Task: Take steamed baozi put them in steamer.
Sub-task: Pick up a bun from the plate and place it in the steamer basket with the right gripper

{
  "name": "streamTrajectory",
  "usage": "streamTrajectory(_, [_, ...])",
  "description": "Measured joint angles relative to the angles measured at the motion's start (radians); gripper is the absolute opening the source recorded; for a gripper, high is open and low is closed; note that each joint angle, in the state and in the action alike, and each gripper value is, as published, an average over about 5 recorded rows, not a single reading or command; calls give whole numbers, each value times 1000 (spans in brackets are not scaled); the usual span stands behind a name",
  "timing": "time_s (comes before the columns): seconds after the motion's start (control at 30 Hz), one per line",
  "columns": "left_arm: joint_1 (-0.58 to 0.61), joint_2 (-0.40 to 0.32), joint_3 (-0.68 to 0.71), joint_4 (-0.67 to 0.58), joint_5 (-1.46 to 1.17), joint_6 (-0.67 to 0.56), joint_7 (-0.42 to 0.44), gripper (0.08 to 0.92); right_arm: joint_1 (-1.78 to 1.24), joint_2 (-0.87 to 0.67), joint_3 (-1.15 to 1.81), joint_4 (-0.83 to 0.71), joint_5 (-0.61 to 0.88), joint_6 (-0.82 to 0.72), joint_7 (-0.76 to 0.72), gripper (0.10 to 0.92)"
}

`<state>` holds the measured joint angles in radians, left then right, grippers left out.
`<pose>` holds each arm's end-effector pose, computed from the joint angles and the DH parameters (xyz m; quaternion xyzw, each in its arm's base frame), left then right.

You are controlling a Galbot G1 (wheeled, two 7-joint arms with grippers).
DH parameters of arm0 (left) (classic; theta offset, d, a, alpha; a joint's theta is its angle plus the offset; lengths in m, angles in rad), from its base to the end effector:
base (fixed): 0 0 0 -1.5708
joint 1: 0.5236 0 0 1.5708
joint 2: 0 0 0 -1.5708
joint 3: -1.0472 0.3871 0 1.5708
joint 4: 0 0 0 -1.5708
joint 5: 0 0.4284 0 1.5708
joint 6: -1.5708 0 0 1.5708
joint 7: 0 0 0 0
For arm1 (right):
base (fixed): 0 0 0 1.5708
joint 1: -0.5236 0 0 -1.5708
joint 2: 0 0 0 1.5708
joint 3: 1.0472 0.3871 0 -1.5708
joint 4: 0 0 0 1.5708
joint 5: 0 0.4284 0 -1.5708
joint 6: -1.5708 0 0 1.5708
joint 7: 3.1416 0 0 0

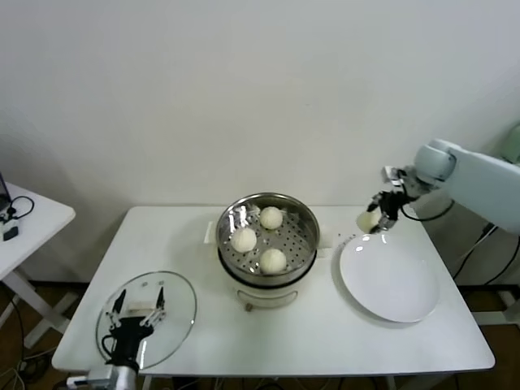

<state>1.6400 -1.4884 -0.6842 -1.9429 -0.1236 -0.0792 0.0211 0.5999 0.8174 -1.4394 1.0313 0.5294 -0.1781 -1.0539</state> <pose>0.2009 0.0826 -0.4070 0.0474 -0.9967 -0.0139 0.0637 0.6840 -0.1677 -0.0886 0.4921 -0.6132 0.4743 0.3959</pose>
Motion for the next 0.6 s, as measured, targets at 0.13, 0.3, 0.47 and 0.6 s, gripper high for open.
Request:
streamTrajectory(0.13, [-3, -4, 20, -10, 13, -1, 1, 823, 100, 72, -107, 18, 115, -20, 10, 647])
streamTrajectory(0.3, [-5, -6, 41, -20, 25, -1, 2, 823, 172, 163, -196, 31, 231, -43, 25, 645])
streamTrajectory(0.47, [-6, -6, 46, -24, 27, -1, 2, 823, 208, 250, -245, 38, 311, -60, 40, 645])
streamTrajectory(0.6, [-4, -1, 46, -29, 26, -2, 3, 823, 218, 309, -269, 46, 349, -69, 52, 645])
